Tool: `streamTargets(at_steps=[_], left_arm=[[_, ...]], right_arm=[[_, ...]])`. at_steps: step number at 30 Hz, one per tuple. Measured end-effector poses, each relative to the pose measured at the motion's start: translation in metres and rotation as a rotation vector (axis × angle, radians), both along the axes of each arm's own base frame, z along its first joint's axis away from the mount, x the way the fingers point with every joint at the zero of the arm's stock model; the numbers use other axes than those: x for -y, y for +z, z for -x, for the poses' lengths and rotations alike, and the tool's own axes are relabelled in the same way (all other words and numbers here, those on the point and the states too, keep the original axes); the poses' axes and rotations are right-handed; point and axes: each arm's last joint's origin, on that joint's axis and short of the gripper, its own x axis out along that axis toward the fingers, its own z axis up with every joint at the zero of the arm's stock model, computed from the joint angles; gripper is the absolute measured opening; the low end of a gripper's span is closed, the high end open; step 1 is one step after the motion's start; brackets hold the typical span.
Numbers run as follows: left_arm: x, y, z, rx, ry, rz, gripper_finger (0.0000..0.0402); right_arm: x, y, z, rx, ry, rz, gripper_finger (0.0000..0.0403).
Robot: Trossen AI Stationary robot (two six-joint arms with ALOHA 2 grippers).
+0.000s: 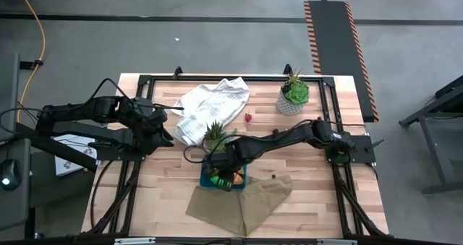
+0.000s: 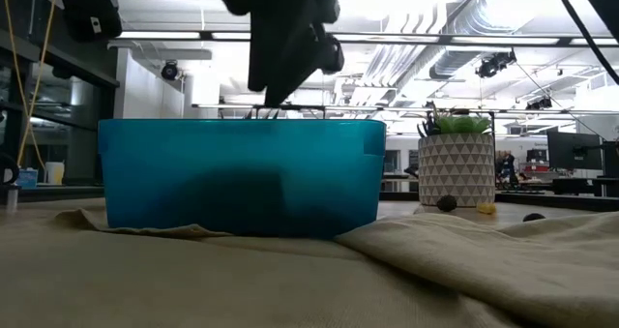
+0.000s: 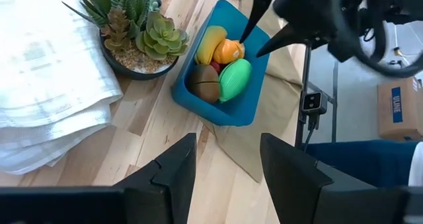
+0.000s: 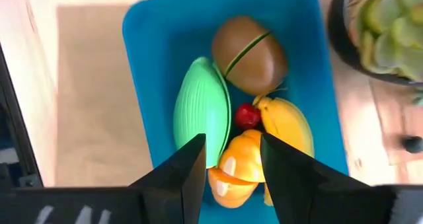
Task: Pick and placing Produce into tupperware
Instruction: Put the blackberry into the blue bin
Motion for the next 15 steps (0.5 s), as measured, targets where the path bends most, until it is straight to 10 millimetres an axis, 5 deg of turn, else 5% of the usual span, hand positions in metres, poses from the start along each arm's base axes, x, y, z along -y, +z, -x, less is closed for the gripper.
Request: streamTargets(at_steps=[8,15], left_arm=[[0.000,0.000,0.000,0.000,0.001,0.000,0.0156],[0.000,0.000,0.000,0.000,0.001,0.000,0.0156]], right_arm=[[0.004,0.032,0.010,0.085,-0.070,0.013,0.0135],[0.011,0.081,0.030,0.208,-0.111,0.007,0.0135]])
